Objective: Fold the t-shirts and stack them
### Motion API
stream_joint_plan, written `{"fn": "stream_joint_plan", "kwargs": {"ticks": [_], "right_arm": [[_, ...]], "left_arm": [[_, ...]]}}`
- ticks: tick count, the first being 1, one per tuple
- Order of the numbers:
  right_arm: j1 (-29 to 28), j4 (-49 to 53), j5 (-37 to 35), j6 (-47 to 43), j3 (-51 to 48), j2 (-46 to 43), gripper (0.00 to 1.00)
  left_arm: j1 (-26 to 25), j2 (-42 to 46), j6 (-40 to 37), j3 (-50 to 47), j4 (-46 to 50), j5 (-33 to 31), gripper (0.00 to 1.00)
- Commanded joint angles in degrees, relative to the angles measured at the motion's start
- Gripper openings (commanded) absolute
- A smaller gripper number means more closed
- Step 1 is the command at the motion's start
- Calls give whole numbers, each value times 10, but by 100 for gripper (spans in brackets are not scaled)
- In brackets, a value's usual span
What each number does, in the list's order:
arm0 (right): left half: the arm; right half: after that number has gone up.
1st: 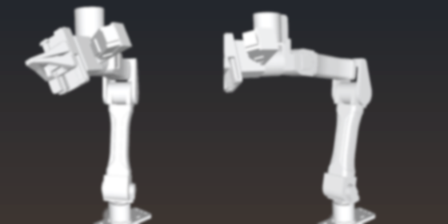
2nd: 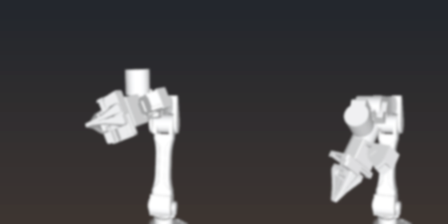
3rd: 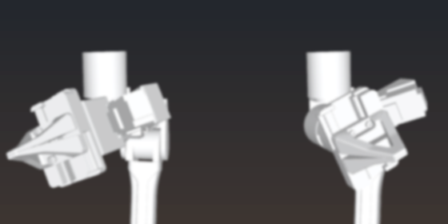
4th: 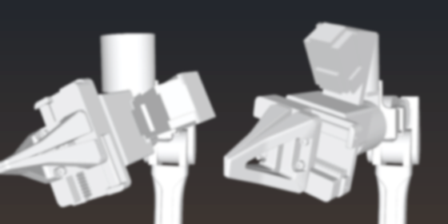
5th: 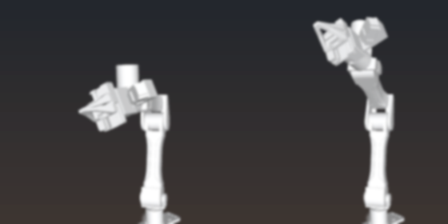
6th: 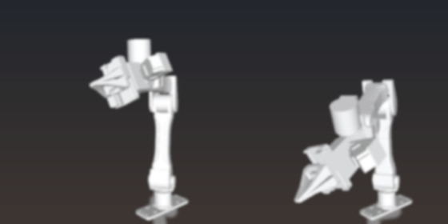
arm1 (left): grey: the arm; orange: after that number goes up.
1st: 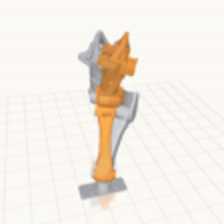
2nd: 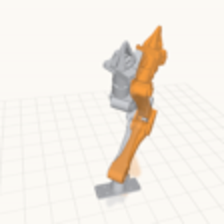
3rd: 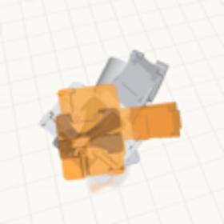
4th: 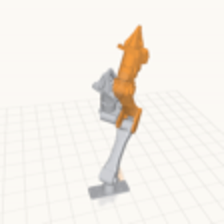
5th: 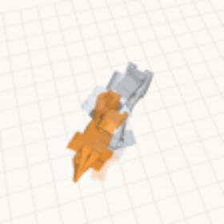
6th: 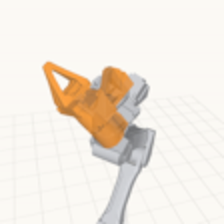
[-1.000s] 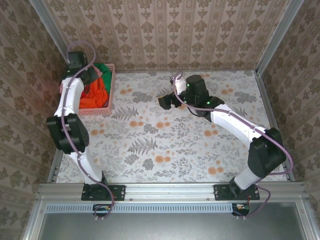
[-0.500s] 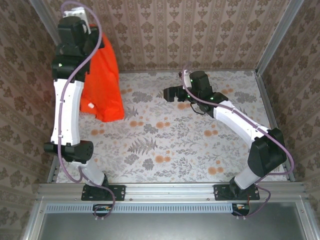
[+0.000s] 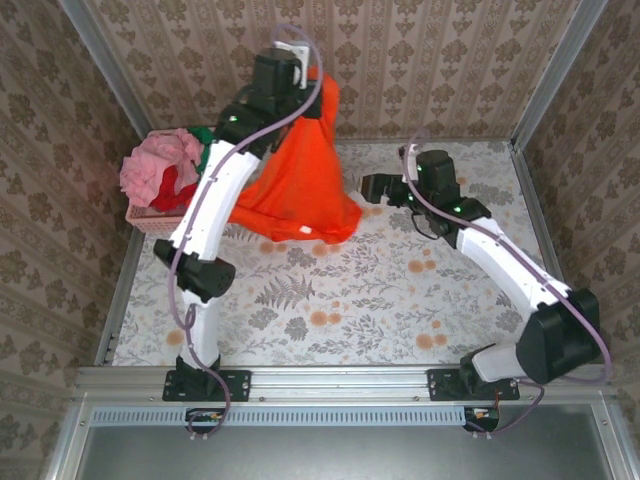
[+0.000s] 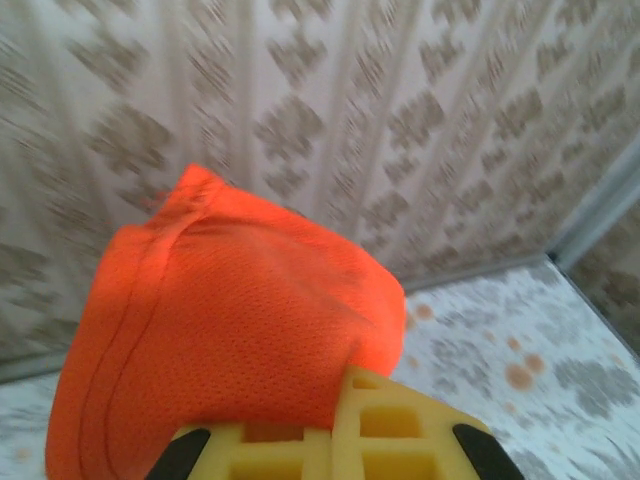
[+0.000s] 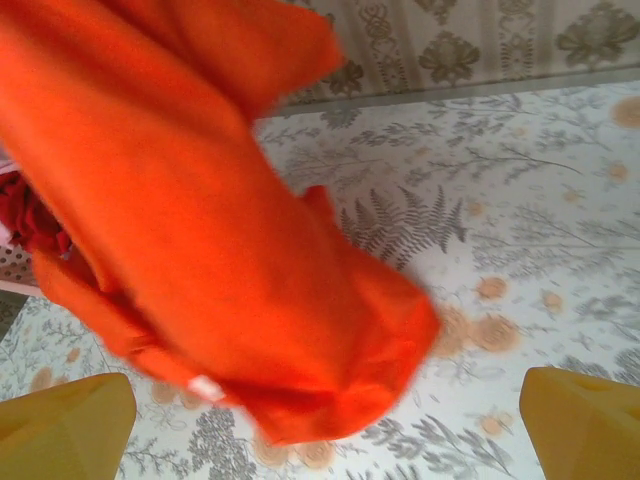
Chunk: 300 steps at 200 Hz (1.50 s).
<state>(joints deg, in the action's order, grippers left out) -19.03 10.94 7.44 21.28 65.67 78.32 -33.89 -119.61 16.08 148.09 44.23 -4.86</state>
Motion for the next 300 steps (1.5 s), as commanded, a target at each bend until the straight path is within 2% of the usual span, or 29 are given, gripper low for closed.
{"fn": "stream_joint_plan", "kwargs": {"ticks": [1,22,29,32,46,59,84,103,123,132,141,170,189,207,216,242,300], "right_arm": [[17,36,-14,2,-33,-49,100],[27,59,-18,-1,-43,-54,100],[28,65,-20,0,-42,-50,100],[27,66,-21,0,-42,-47,100],[27,81,-15,9,-35,-18,100],[25,92,-11,10,-22,19,100],[23,93,-8,-2,6,103,98],[22,125,2,-30,54,178,92],[23,146,11,-47,94,246,83],[22,151,10,-50,110,271,75],[22,155,11,-54,125,296,70],[25,190,3,-55,175,368,66],[25,195,7,-49,186,395,52],[22,195,20,-49,174,397,34],[19,195,25,-49,163,390,21],[5,209,41,-52,114,354,0],[-61,232,128,-95,31,296,0]], "left_arm": [[1,-32,75,-2,-2,66,31],[5,-56,94,-6,14,71,84],[6,-55,98,-12,19,66,98],[7,-52,99,-18,21,63,100],[9,-25,101,-67,21,43,100],[12,25,104,-158,-3,9,100],[33,149,175,-412,-102,-34,100],[60,227,260,-570,-157,-45,100],[74,280,320,-676,-168,-64,100],[89,296,338,-711,-171,-68,100],[95,308,351,-735,-172,-71,100],[101,320,383,-776,-170,-76,100],[102,319,403,-788,-169,-78,100],[101,317,420,-796,-169,-79,100],[101,316,425,-800,-169,-77,100],[101,313,432,-808,-169,-71,100],[82,309,449,-841,-176,-50,100]]}}
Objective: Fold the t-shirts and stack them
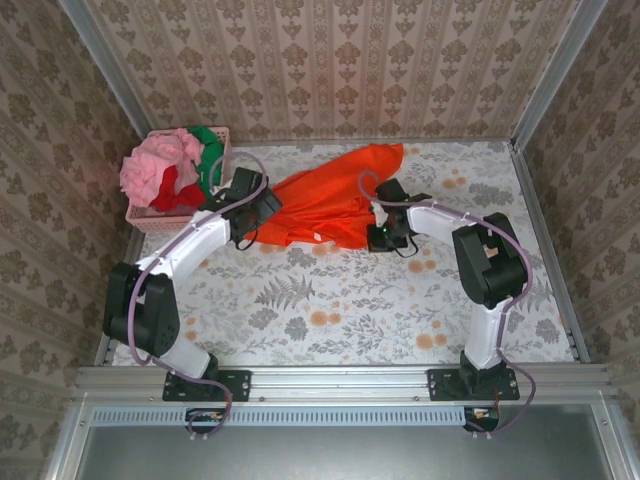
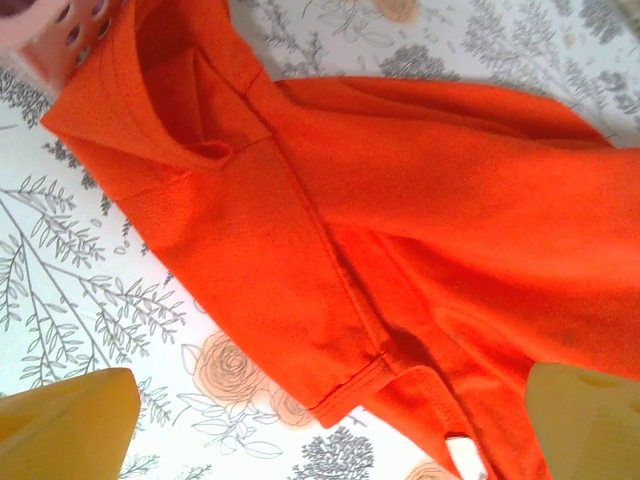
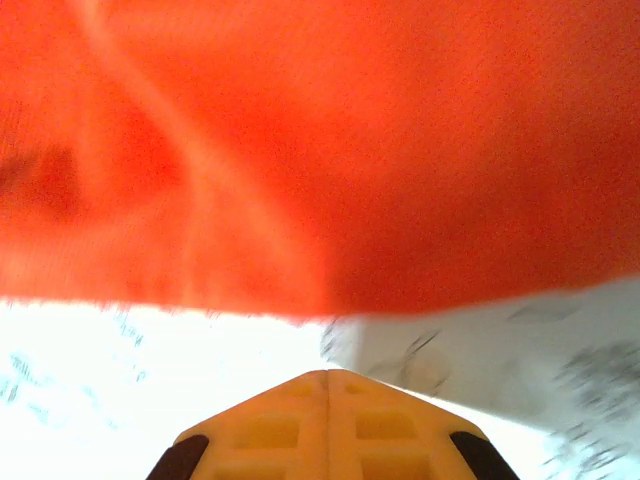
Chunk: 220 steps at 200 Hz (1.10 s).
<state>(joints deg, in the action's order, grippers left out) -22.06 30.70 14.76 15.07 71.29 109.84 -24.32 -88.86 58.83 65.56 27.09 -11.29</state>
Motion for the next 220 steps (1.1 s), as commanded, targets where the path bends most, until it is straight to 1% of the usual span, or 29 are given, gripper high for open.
{"fn": "stream_joint_plan", "kwargs": {"ticks": [1,12,15,24,38,42,45,49,61,71,79,92,98,113,129,153,169,176,185,194,207,216,220], "right_arm": [[-32,35,57,-34,-25,-20,0],[-53,35,78,-45,-29,-21,0],[-59,34,82,-46,-29,-21,0],[-74,31,91,-48,-29,-26,0],[-78,6,90,-39,-45,-51,1],[-74,3,86,-35,-50,-60,6],[-70,3,83,-32,-54,-68,14],[-65,-10,80,-28,-59,-78,22],[-39,-34,81,-8,-79,-110,34],[-18,-52,80,9,-97,-136,53],[1,-67,77,17,-111,-157,61],[23,-83,60,28,-129,-187,70],[33,-88,50,32,-136,-199,72],[53,-90,28,39,-149,-221,75],[67,-84,3,44,-156,-238,76],[81,-79,-16,53,-166,-255,76],[88,-79,-31,63,-169,-261,76],[93,-81,-35,68,-171,-263,76],[100,-84,-37,76,-171,-264,76],[108,-88,-41,82,-168,-265,76],[121,-94,-43,92,-162,-265,76],[128,-98,-43,97,-155,-263,76],[131,-98,-43,98,-151,-262,76]], "left_arm": [[-13,1,22,-17,-5,16,100],[-14,-1,27,-22,-4,20,100],[-30,-1,29,-23,-4,21,100],[-38,-2,33,-29,-6,22,100],[-47,-2,42,-44,-29,35,100],[-49,-3,45,-49,-41,42,100],[-50,-5,48,-52,-51,46,100],[-53,-9,54,-55,-61,52,100],[-63,-27,76,-54,-86,69,100],[-73,-51,91,-43,-106,88,100],[-83,-71,106,-28,-116,103,100],[-101,-108,126,-2,-131,124,99],[-110,-125,133,15,-134,133,98],[-123,-171,152,50,-153,167,95],[-127,-214,170,86,-160,202,88],[-134,-261,186,139,-161,223,79],[-138,-291,199,168,-162,245,68],[-140,-299,202,178,-161,252,60],[-142,-306,202,183,-159,258,48],[-141,-307,202,181,-152,261,31],[-135,-294,194,168,-128,260,11],[-129,-275,180,155,-105,251,0],[-127,-265,173,148,-98,248,0]]}}
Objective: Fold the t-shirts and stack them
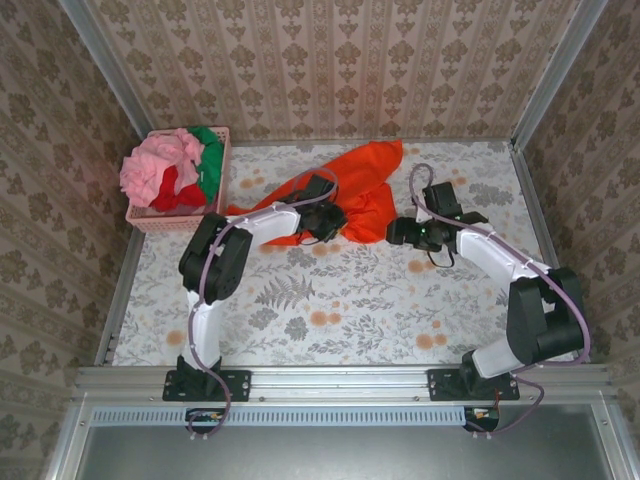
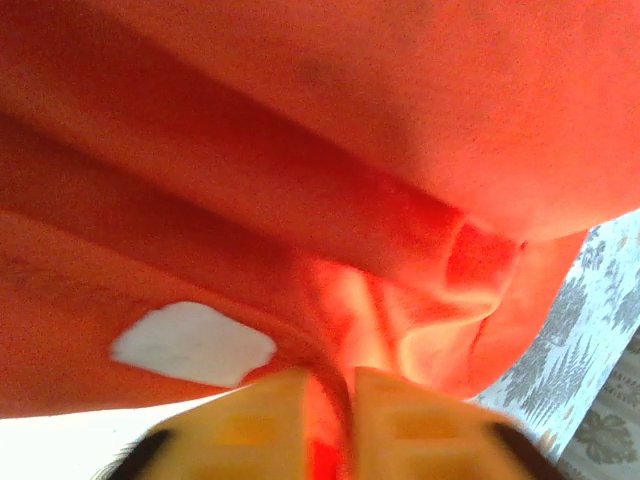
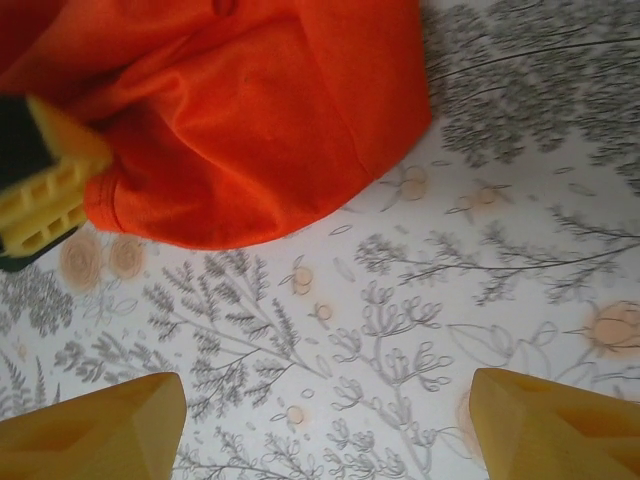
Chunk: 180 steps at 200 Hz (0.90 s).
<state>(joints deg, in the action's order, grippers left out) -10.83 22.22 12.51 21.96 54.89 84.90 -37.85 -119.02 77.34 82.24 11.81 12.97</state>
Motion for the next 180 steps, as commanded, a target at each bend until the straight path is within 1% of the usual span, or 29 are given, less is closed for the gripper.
{"fn": "stream_joint_plan", "kwargs": {"ticks": [1,23,44,68,98,102,114,127,136,149,157,166,170,178,180], "right_arm": [[20,-14,-20,29,14,-13,76],[37,-26,-17,45,29,-1,76],[55,-62,15,78,40,18,76],[55,-67,27,76,75,56,76],[52,-70,43,73,116,98,76],[51,-68,45,72,121,104,76],[47,-60,49,66,136,119,76],[41,-59,54,64,146,133,76],[34,-57,56,63,151,141,76],[23,-54,55,61,156,148,76],[17,-56,51,60,156,149,77],[11,-62,45,57,154,150,77],[8,-65,41,55,153,151,77],[4,-72,33,49,151,154,77],[3,-74,31,47,151,156,77]], "left_arm": [[9,40,-14,-22,57,5,0],[30,111,-58,-82,93,-9,0],[47,191,-97,-141,144,-14,0],[72,297,-106,-230,164,-37,0],[115,404,-118,-316,216,-31,0],[135,420,-122,-329,224,-33,0],[163,470,-124,-365,254,-43,0],[196,522,-124,-403,265,-50,0],[215,550,-123,-420,267,-54,0],[231,568,-120,-429,274,-64,0],[236,568,-122,-427,278,-71,2],[236,563,-127,-422,279,-82,9],[236,559,-130,-420,278,-87,13],[234,550,-135,-416,275,-97,28],[234,547,-137,-415,275,-100,33]]}}
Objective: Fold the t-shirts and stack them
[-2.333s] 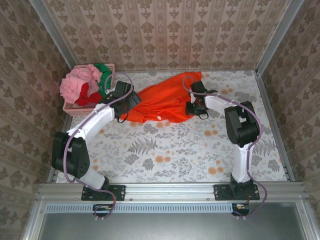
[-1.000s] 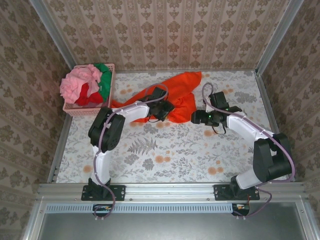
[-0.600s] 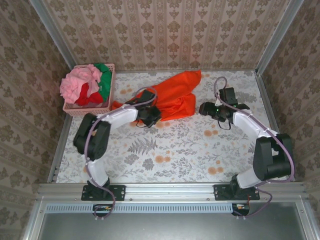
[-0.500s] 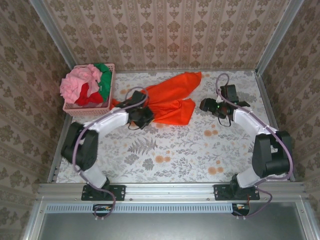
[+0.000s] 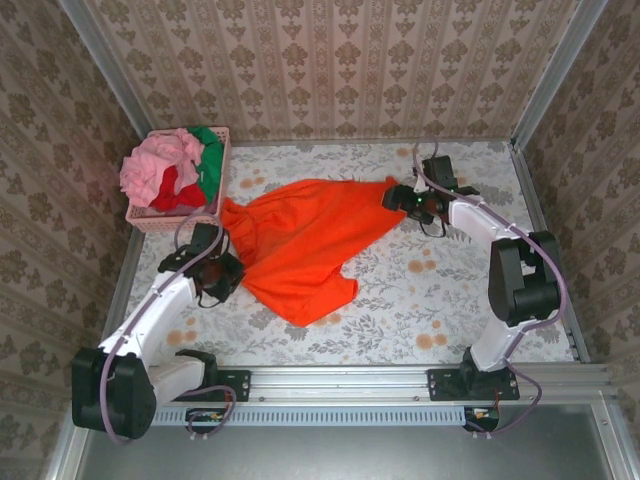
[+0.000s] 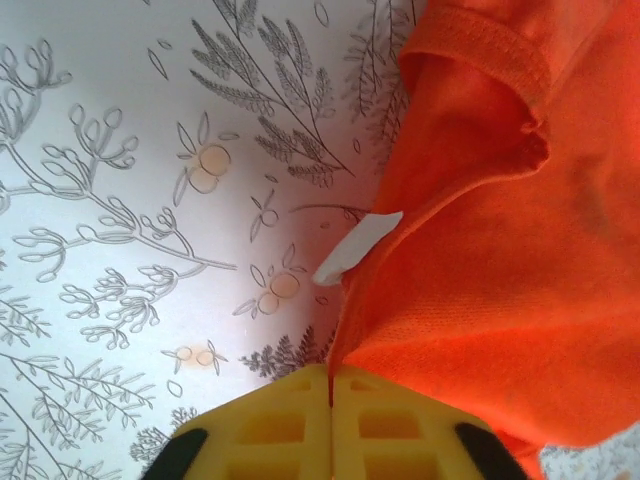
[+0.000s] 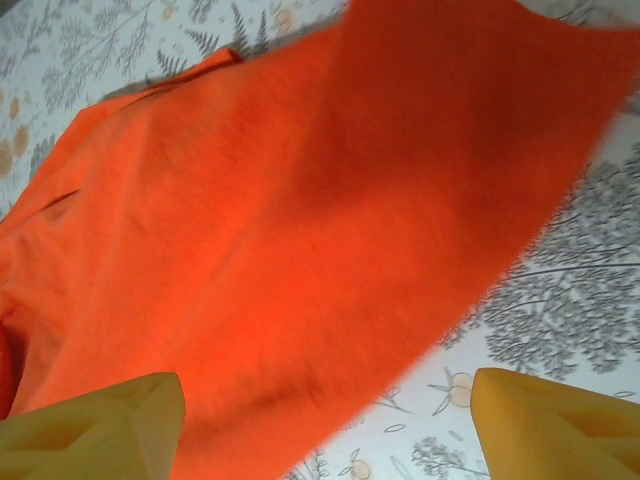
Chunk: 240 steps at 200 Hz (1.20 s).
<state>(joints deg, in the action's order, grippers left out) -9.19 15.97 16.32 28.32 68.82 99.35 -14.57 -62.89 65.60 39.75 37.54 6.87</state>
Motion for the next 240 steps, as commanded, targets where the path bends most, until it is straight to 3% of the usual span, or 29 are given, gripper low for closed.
{"fn": "stream_joint_plan", "kwargs": {"ticks": [1,8,27,41,57,75,118,148,192,214,228,240], "right_arm": [[-14,-12,-8,-17,11,12,76],[-17,-16,-16,-26,11,18,77],[-24,-19,-52,-49,8,29,77],[-23,-33,-104,-58,-11,20,77],[-18,-69,-152,-69,-46,3,76],[-8,-72,-178,-65,-59,13,76],[-4,-86,-116,-39,-30,102,70],[-7,-94,-88,-9,2,141,59],[-8,-94,-95,5,22,159,26],[-8,-117,-104,19,-3,139,0],[-9,-131,-112,35,-36,112,0],[-9,-143,-117,42,-67,84,0]], "left_arm": [[0,-15,-20,10,17,-41,35],[-6,-21,-26,15,20,-57,51],[-54,-14,-32,39,67,-149,84],[-102,8,-30,51,101,-213,99],[-150,37,-31,30,102,-239,100],[-179,63,-9,-22,62,-218,100],[-276,59,80,-140,-120,-236,100],[-289,-2,84,-141,-178,-247,100],[-262,-65,26,-168,-303,-244,63],[-238,-93,-13,-178,-341,-236,25],[-209,-108,-34,-176,-356,-206,8],[-187,-121,-58,-166,-361,-186,0]]}}
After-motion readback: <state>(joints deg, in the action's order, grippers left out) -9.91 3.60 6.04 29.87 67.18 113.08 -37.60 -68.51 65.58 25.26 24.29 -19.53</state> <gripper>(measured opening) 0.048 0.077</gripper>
